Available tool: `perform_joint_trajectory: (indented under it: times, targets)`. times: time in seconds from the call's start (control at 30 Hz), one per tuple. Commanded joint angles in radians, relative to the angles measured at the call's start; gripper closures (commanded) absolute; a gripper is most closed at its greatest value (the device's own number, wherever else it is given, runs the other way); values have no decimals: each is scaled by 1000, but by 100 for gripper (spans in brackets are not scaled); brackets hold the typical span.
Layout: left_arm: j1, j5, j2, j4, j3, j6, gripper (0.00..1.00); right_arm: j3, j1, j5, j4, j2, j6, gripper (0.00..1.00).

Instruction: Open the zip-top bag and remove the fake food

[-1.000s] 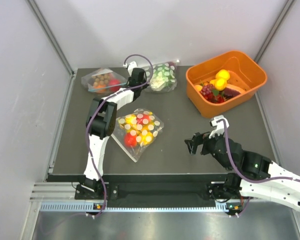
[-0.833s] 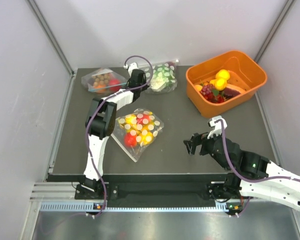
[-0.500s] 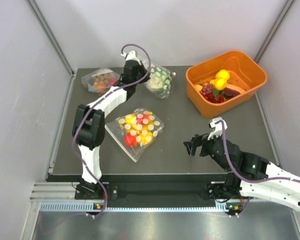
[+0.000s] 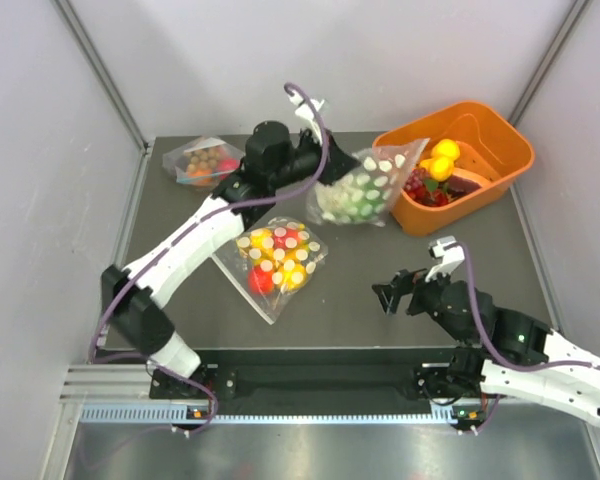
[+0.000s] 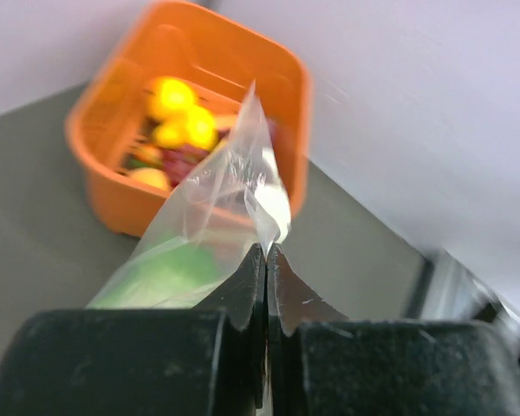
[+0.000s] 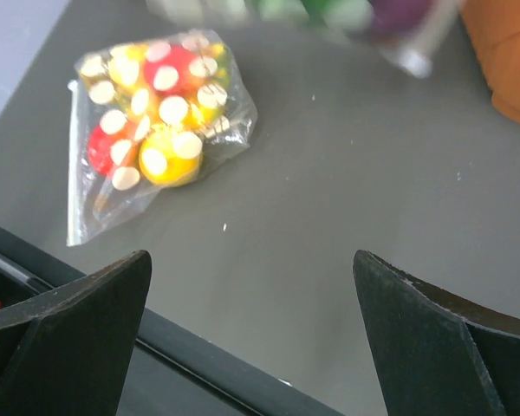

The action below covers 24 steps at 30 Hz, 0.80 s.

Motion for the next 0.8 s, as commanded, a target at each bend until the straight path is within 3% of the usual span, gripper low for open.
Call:
perform_joint_trajectory:
  times: [0.0,0.2,0.43,0.63,0.77]
  targets:
    - [-29,81,-189,-21,-84,63,100,102,11,7,-12,-66,-47,0]
    - [-69,82,-436,-33,-397,31,100,163,11,54,-17,-154,-130,0]
    - [-112,-60,-677,54,-879,-119,100,74,11,59,21,-182,-99,0]
    - [-118,-155,-688,36,-1018,-172,100,-33,11,1,90,-28,-47,0]
    - [-118,-319,-706,-48,-1008,-159,100,-129,11,-83,216,62,11,0]
